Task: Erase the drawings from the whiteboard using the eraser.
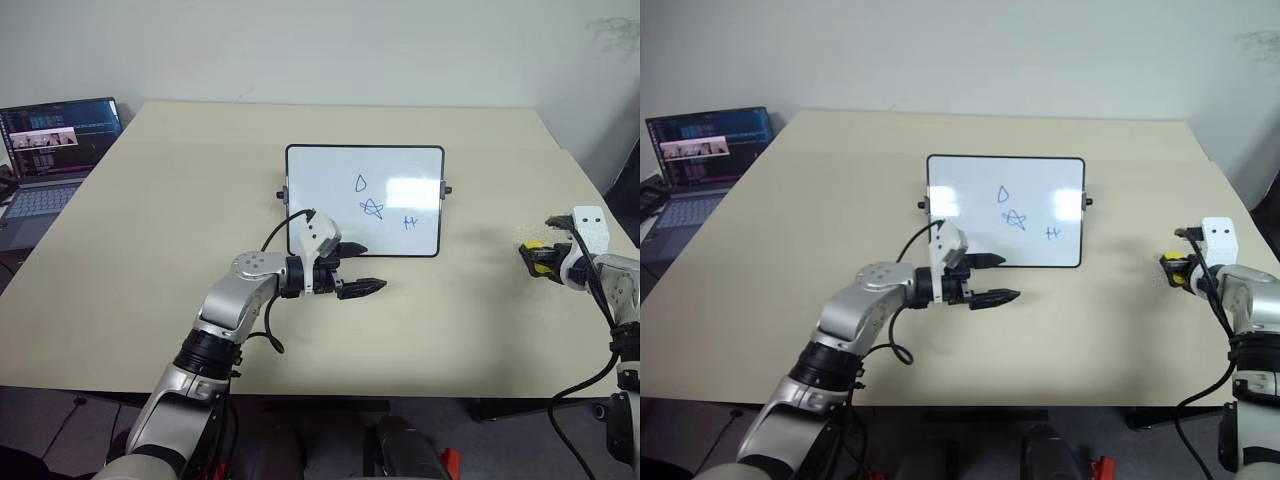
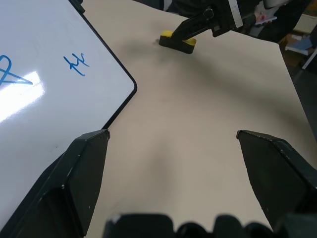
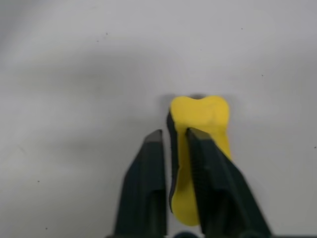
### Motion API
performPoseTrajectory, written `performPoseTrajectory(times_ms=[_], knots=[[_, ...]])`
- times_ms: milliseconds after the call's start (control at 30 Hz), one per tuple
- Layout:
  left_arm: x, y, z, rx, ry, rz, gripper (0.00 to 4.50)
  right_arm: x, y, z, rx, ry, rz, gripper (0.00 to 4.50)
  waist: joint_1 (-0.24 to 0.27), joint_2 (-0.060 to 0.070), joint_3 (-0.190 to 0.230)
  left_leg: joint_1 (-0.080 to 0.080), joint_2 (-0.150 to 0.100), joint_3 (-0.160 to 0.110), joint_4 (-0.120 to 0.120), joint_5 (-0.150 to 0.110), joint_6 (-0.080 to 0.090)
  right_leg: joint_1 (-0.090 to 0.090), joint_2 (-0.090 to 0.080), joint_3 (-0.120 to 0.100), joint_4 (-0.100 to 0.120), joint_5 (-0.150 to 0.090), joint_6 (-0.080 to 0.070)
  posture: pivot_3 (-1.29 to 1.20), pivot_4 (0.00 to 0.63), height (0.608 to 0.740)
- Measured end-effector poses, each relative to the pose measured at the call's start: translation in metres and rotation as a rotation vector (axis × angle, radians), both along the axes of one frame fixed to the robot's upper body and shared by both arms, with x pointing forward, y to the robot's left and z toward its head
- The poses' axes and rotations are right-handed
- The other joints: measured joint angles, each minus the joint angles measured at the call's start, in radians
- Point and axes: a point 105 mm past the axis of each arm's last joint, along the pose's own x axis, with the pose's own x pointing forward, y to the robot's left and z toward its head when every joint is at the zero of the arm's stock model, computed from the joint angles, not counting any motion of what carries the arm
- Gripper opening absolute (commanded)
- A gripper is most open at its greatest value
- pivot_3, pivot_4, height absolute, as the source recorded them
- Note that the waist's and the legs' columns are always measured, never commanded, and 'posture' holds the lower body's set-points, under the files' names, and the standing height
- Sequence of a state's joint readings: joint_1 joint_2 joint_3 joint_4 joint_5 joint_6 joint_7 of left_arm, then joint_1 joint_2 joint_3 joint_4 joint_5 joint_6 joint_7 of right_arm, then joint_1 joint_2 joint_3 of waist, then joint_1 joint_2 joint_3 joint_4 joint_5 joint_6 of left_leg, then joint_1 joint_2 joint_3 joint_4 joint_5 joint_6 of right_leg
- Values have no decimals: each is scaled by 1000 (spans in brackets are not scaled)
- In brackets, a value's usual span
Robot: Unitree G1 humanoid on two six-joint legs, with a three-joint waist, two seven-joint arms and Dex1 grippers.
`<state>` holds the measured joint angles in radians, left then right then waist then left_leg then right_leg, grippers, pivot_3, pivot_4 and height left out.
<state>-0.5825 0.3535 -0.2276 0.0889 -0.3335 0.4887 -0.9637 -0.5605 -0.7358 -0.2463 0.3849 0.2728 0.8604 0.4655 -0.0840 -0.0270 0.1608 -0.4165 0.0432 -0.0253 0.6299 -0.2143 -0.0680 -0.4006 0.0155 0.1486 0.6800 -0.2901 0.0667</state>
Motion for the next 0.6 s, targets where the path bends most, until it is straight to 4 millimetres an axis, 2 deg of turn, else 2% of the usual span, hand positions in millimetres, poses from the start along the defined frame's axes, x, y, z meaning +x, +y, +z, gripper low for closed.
performPoseTrajectory(times_ms=[167, 267, 400, 600], knots=[[0, 0, 0, 1, 0, 1, 4500, 0, 2, 13, 8, -42, 0, 3379, 0, 0, 0, 0, 0, 0, 0, 0, 0, 0, 0, 0, 0, 0, 0, 0, 150, 740], [0, 0, 0, 2, 0, 1, 4500, 1, 0, 14, 0, -41, -13, 4411, 0, 0, 0, 0, 0, 0, 0, 0, 0, 0, 0, 0, 0, 0, 0, 0, 150, 740], [0, 0, 0, 2, -1, 3, 4500, 1, -12, 10, -13, -16, -62, 4487, 0, 0, 0, 0, 0, 0, 0, 0, 0, 0, 0, 0, 0, 0, 0, 0, 150, 740], [0, 1, -1, 4, 0, 6, 4500, 3, -20, -2, -16, 16, -88, 4487, -1, 0, 0, 0, 0, 0, 0, 0, 0, 0, 0, 0, 0, 0, 0, 0, 150, 740]])
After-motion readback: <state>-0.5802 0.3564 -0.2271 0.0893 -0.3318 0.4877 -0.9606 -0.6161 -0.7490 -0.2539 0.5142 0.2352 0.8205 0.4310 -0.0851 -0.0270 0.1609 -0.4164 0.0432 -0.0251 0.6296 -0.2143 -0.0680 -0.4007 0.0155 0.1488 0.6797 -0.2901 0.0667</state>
